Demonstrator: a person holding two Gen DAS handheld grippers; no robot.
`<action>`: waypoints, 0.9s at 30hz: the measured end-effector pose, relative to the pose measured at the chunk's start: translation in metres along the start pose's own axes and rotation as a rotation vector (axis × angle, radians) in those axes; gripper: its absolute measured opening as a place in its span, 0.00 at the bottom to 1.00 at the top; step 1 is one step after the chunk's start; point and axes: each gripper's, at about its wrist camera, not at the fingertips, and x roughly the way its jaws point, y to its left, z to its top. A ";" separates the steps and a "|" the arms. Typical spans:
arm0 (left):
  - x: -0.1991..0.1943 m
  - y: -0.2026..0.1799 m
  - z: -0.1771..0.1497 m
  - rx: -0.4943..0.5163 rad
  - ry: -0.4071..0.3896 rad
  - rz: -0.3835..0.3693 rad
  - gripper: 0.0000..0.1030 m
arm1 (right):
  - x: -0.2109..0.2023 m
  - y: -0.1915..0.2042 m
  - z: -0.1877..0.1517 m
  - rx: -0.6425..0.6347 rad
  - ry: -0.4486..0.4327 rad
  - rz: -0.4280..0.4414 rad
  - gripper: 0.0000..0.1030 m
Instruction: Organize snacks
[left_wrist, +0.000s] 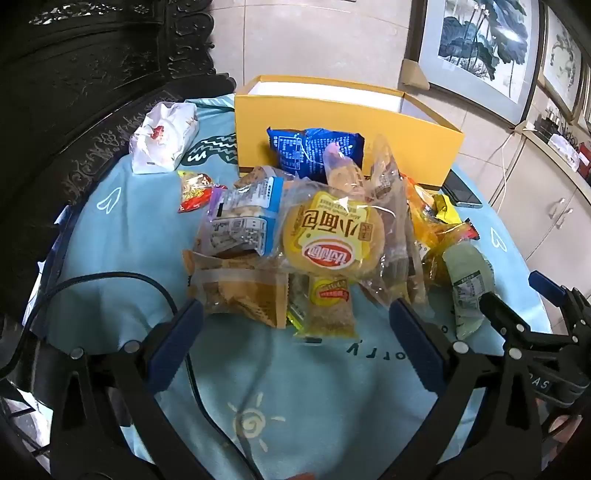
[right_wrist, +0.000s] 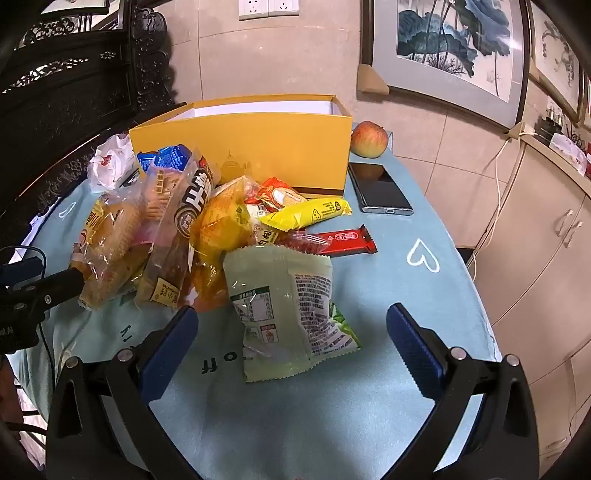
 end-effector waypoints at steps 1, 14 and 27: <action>0.000 0.000 0.000 0.000 0.003 -0.001 0.98 | -0.001 0.000 0.000 0.001 0.000 0.000 0.99; -0.010 0.001 -0.003 0.000 -0.016 0.005 0.98 | -0.004 0.003 -0.004 -0.003 -0.006 0.001 0.99; -0.013 0.001 -0.004 -0.005 -0.020 0.012 0.98 | -0.010 0.002 -0.007 0.003 -0.011 0.002 0.99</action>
